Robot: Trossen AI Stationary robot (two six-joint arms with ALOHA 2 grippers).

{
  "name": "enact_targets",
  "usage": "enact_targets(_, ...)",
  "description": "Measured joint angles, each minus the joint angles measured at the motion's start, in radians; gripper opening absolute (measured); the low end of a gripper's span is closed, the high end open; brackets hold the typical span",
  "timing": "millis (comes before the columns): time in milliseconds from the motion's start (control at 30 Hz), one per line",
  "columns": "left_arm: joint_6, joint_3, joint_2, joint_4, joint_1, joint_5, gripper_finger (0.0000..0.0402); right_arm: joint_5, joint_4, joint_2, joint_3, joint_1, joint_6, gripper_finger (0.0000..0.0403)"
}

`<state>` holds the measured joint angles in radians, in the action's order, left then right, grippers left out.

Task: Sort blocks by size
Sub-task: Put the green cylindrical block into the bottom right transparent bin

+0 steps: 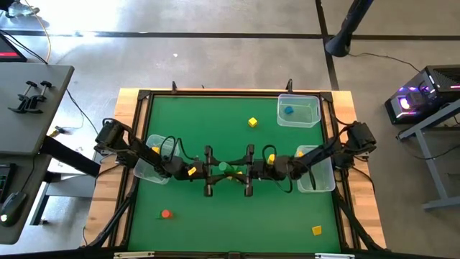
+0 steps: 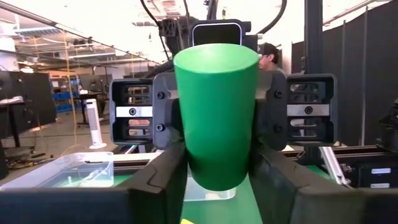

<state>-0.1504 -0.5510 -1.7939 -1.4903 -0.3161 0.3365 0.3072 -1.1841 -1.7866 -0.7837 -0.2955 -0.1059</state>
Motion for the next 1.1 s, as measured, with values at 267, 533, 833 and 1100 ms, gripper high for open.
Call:
enact_targets(267,0.004,0.002,0.0,0.044,-0.008,-0.014,0.0088,-0.005,0.072,0.003,0.0,-0.002,0.023,0.0146)
enact_targets(533,0.057,0.002,0.0,0.252,-0.012,0.047,0.0088,0.001,0.232,0.003,0.003,0.004,0.091,0.015)
enact_targets(833,0.147,-0.003,0.002,0.484,0.012,0.12,0.0085,0.004,0.499,0.04,0.001,0.051,0.231,0.0205)
enact_targets(1100,0.317,-0.002,0.001,0.736,0.073,0.056,0.0085,0.034,0.71,0.04,-0.059,0.067,0.13,0.0247)
